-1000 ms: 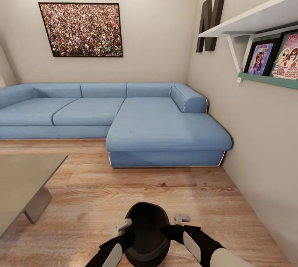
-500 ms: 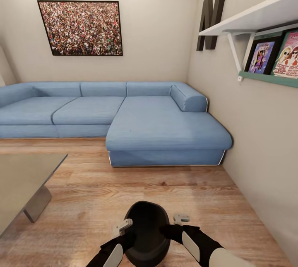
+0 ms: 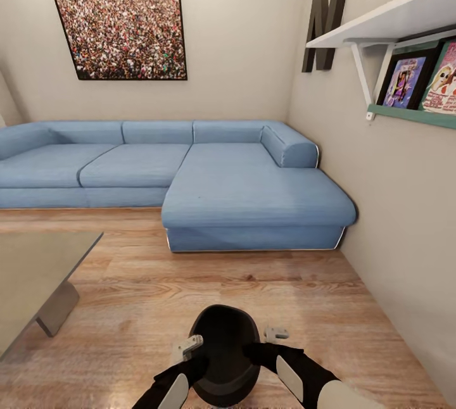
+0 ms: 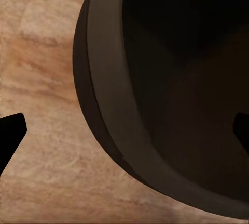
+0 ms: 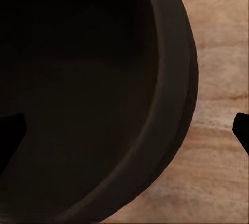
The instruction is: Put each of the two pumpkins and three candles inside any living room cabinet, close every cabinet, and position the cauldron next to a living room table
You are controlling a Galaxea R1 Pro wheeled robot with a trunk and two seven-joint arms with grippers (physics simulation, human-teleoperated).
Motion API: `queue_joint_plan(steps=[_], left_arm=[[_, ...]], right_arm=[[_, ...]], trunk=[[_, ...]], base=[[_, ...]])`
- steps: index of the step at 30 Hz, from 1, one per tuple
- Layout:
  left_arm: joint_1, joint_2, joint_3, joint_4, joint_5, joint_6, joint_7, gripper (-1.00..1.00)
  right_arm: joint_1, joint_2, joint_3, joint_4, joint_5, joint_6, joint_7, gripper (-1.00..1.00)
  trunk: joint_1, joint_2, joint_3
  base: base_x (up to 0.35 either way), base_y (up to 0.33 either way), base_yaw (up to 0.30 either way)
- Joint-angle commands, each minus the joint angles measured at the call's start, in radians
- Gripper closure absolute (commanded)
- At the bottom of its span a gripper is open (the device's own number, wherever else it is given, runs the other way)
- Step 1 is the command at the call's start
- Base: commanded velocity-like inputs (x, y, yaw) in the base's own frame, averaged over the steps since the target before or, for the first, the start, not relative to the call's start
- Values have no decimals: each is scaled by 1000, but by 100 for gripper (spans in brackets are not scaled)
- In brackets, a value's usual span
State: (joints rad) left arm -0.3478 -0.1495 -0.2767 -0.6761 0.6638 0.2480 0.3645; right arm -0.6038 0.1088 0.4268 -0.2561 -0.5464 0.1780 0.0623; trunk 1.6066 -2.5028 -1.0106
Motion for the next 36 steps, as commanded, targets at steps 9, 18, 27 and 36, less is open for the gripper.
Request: queue_joint_plan(steps=[9, 18, 27, 36], left_arm=[[0, 1, -4, 0, 8, 2, 8, -100], [0, 1, -4, -1, 8, 2, 8, -100], [0, 1, -4, 0, 9, 2, 8, -100], [0, 1, -4, 0, 8, 2, 8, -100]], right_arm=[[-1, 40, 3, 1, -3, 3, 0, -100], [-1, 42, 3, 1, -3, 3, 0, -100], [0, 40, 3, 3, -2, -4, -2, -100], [1, 40, 1, 4, -6, -45, -91, -100]], trunk=[[4, -3, -36], [4, -3, -40], [4, -3, -40], [4, -3, -40]], base=[[0, 0, 0], [0, 0, 0], [0, 0, 0], [0, 0, 0]])
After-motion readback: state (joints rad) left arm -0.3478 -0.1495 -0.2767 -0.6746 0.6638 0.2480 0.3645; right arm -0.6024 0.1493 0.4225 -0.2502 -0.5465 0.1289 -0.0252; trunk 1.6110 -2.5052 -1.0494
